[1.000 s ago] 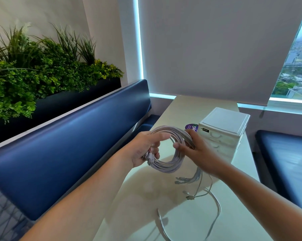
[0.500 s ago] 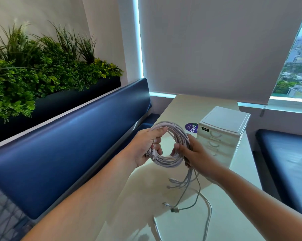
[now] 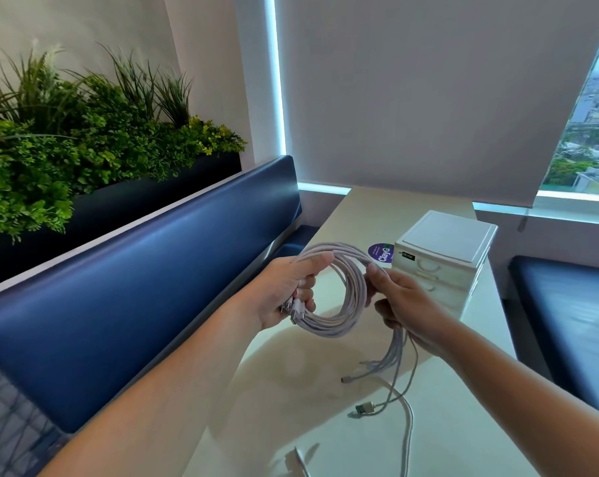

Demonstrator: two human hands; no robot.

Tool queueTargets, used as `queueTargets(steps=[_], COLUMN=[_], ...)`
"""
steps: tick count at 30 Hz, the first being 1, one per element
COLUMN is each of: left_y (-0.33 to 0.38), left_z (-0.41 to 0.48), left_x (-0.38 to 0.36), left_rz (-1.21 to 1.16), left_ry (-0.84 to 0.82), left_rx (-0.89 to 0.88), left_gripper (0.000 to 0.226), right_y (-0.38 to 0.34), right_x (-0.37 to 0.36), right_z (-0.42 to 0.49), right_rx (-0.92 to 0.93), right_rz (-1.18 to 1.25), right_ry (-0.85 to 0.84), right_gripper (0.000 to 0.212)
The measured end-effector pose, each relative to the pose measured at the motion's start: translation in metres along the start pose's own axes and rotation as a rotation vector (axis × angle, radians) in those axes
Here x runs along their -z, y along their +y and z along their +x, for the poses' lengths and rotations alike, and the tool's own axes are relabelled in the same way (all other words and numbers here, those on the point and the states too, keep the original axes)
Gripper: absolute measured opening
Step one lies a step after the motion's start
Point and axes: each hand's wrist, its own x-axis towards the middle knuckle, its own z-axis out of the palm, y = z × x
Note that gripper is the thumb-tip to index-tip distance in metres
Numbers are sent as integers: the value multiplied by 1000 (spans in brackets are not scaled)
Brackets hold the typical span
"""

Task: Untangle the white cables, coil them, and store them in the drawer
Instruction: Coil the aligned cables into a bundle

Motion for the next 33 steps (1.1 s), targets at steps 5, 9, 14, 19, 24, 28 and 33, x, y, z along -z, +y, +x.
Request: queueTargets(steps=[5, 9, 14, 19, 24, 28, 33], left_y=[-2, -2, -1, 4, 0, -3, -4], left_z=[0, 2, 1, 4, 6, 8, 9], left_x=[-4, -6, -5, -7, -11, -15, -22], left_rz=[-16, 33, 80, -10, -39, -131, -211], left_ry=[15, 10, 22, 111, 187, 203, 243], left_rx=[11, 29, 44, -33, -71, -102, -150], left_gripper=[34, 42, 47, 44, 43, 40, 41], right_y=[-5, -5, -12, 8, 23, 27, 24], right_x=[5, 5, 14, 6, -6, -18, -38], right_z=[5, 10, 17, 12, 3, -9, -16], right_rx=[-42, 2, 162, 186, 162, 214, 102], right_rz=[-7, -120, -375, -399, -212, -199, 92], right_ry=[61, 163, 274, 204, 107, 92, 142], right_gripper=[41, 46, 49, 55, 43, 18, 22])
